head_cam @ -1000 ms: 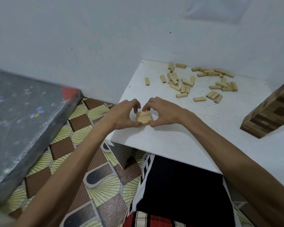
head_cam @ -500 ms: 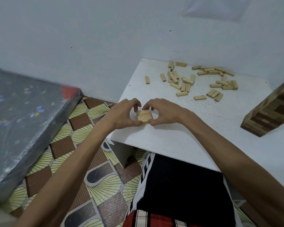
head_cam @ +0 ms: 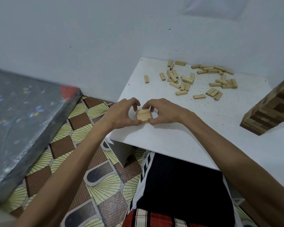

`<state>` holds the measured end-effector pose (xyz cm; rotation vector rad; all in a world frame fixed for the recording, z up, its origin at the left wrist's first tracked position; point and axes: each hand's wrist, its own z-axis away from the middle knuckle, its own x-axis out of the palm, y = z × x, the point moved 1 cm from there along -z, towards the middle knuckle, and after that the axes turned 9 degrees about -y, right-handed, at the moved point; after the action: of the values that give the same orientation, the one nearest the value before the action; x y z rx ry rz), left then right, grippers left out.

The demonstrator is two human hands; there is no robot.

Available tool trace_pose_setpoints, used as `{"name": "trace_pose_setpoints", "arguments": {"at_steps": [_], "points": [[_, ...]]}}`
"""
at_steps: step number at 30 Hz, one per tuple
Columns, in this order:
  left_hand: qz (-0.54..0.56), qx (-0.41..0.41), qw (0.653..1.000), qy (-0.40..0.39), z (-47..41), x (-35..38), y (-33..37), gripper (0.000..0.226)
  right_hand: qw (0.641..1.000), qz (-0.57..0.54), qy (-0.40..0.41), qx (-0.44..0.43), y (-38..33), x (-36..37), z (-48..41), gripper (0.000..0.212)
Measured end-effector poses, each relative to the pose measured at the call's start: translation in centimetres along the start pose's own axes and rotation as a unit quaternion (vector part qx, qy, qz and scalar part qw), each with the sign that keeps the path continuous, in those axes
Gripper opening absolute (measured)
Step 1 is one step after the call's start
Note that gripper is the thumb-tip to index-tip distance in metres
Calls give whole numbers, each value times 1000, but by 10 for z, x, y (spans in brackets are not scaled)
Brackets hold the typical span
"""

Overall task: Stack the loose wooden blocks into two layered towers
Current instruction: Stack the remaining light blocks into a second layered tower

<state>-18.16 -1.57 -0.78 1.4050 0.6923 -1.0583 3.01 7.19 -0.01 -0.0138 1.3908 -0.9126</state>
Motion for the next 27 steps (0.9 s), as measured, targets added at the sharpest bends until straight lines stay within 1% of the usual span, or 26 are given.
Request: {"name": "trace_pose_setpoints", "arguments": {"at_steps": [3,5,9,12,16,22,27], "points": [[-9,1,1000,0,1,0,0,68,1000,0,-3,1,1,1,0,56],[-12,-1,1000,-5,2,2,-1,71,1000,-4,-10,6,2,2,-1,59],[3,-12,1000,-26,3,6,-6,87,999,-16,-34,19,3,4,-1,79],[18,-17,1000,-19,4,10,-7,93,999,-24,-44,19,5,3,-2,87],[30,-19,999,-1,3,14,-7,87,999,-28,-31,13,8,6,-3,90],[45,-9,999,13,3,17,-9,81,1000,-24,-11,2,12,10,-3,84],[47,-7,999,20,2,18,-9,79,1000,-31,4,1,13,14,-4,85]]}}
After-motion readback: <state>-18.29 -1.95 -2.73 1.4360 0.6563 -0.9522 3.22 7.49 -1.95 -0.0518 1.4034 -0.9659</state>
